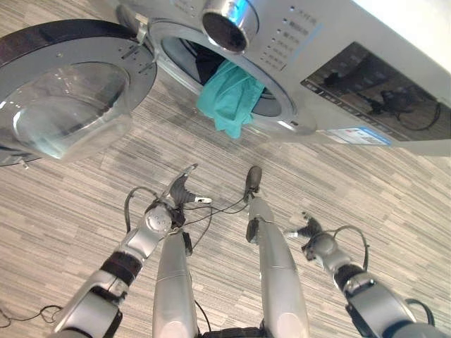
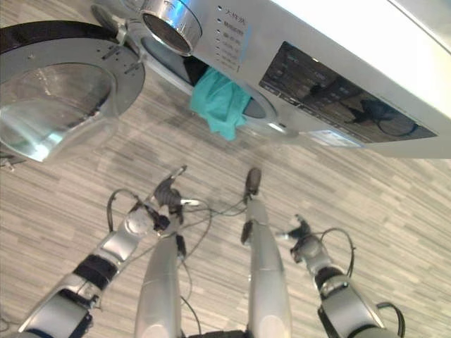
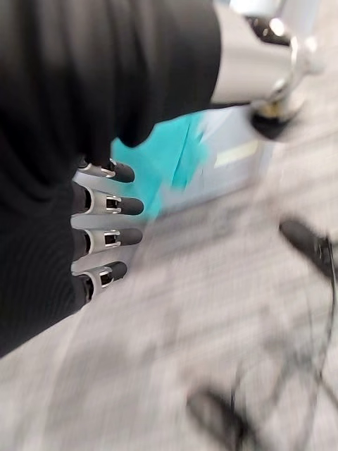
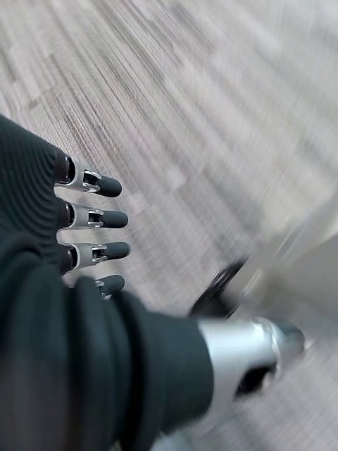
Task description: Grab the laundry basket,head to the washer,open it,put in the laundry and shut it.
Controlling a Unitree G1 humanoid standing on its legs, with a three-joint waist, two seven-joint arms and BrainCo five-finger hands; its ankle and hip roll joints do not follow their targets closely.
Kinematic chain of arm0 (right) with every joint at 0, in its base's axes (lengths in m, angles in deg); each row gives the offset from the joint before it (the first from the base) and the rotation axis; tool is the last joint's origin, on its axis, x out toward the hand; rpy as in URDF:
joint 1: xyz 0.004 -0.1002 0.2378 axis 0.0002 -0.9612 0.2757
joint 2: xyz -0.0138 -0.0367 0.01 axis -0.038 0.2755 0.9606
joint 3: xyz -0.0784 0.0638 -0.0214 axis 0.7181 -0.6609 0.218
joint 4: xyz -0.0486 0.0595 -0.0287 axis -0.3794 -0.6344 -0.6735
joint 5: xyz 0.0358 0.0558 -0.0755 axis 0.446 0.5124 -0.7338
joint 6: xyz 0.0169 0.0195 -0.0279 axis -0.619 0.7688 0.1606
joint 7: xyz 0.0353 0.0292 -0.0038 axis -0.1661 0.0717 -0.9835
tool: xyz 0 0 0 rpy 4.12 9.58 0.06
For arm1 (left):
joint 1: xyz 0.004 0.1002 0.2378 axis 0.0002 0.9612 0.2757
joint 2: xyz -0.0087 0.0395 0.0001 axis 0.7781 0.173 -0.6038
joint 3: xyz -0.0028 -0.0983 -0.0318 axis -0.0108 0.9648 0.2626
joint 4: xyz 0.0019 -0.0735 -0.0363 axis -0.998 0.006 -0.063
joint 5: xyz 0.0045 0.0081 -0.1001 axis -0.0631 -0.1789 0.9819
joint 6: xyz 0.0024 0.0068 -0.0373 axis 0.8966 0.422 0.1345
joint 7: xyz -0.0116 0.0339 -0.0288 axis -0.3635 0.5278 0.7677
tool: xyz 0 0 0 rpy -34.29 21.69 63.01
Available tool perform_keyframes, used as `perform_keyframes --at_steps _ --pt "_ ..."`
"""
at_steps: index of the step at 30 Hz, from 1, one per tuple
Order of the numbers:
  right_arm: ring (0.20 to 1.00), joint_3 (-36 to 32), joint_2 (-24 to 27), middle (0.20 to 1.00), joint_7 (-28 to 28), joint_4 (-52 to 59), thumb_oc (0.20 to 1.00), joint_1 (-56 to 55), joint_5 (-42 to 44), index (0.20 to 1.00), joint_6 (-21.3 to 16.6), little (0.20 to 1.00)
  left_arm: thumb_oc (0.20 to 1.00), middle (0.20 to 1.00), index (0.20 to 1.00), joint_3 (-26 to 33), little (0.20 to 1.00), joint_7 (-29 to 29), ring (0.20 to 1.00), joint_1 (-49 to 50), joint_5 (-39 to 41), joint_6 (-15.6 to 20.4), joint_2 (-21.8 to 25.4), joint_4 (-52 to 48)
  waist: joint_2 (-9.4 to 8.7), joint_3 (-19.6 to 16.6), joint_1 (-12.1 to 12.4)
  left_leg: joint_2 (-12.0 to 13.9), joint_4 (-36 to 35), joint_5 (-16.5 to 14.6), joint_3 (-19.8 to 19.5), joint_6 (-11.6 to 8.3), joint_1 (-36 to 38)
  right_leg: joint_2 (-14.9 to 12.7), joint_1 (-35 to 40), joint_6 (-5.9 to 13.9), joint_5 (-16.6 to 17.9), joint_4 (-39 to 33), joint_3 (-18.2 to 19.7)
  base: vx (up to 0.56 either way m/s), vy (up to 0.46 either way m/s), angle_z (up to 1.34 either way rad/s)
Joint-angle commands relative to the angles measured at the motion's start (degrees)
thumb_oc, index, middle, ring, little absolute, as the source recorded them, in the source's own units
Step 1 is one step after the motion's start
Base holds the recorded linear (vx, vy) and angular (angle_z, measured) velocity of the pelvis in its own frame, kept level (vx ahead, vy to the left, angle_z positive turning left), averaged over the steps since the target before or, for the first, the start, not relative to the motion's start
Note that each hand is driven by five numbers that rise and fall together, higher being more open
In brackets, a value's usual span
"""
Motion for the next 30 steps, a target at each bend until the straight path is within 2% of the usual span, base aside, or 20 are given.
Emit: perform_keyframes --at_steps 1,3,10,15,23,27,30 --pt "1.000 0.64 3.57 1.000 1.87 -0.93 1.000 2.67 2.00 1.000 0.02 1.000 1.000 1.000 1.000 1.10 1.000 0.68 1.000 5.61 0.60 1.78 3.03 -5.30 3.23 -0.49 1.35 -1.99 1.58 -2.19 -0.98 2.52 -3.97 0.41 2.15 4.66 -11.26 2.70 -1.48 0.00 0.044 0.02" --pt "1.000 0.71 6.09 1.000 1.31 -3.82 1.000 6.63 2.11 1.000 0.24 1.000 1.000 1.000 1.000 1.03 1.000 -0.87 1.000 10.84 1.73 2.49 3.85 -3.44 4.18 -1.06 3.06 -2.19 0.86 -1.75 -0.77 2.44 -2.92 0.16 3.01 4.75 -11.13 2.42 -1.72 0.01 0.058 0.07" --pt "1.000 -0.70 10.04 1.000 0.67 -7.44 1.000 11.36 4.51 1.000 -0.12 1.000 1.000 1.000 1.000 -0.99 1.000 -3.86 1.000 16.23 6.41 3.29 4.00 -0.39 6.09 -1.22 5.46 -2.82 -0.46 -0.82 -1.31 2.49 -1.47 -0.53 4.60 4.90 -11.47 2.60 -2.48 0.01 0.030 0.10" --pt "1.000 -1.63 9.74 1.000 0.39 -10.42 1.000 14.04 6.12 1.000 0.08 1.000 1.000 1.000 1.000 -3.37 1.000 -5.17 1.000 17.15 9.28 3.60 2.99 -1.71 7.74 -1.15 7.18 -3.52 -0.43 -0.55 -2.04 2.63 -1.82 -1.17 4.66 5.06 -12.18 3.36 -3.10 0.01 0.028 0.08" --pt "1.000 -7.56 6.41 1.000 0.23 -12.54 1.000 16.06 15.50 1.000 -0.24 1.000 1.000 1.000 1.000 -5.03 1.000 -6.01 1.000 17.21 11.49 3.20 2.36 -4.91 10.14 -1.00 9.43 -4.59 0.14 -0.42 -3.69 2.89 -4.05 -2.04 2.99 5.21 -13.76 5.78 -4.21 0.02 0.015 0.15" --pt "1.000 -10.07 7.49 1.000 1.09 -13.29 1.000 18.53 19.82 1.000 -0.99 1.000 1.000 1.000 1.000 -5.70 1.000 -6.18 1.000 17.55 12.28 3.34 3.00 -7.16 11.38 -1.00 10.75 -5.12 0.81 -0.54 -4.46 2.94 -6.00 -2.63 0.94 5.31 -14.97 7.91 -4.64 0.02 0.019 0.21" --pt "1.000 -11.41 10.63 1.000 1.74 -13.65 1.000 22.04 24.48 1.000 -1.78 1.000 1.000 1.000 1.000 -5.80 1.000 -6.03 1.000 18.48 13.75 3.56 3.49 -9.27 12.89 -0.68 12.49 -5.91 1.48 -0.28 -5.66 2.81 -8.64 -3.53 -1.51 5.50 -16.46 10.54 -5.25 0.03 0.002 0.16"
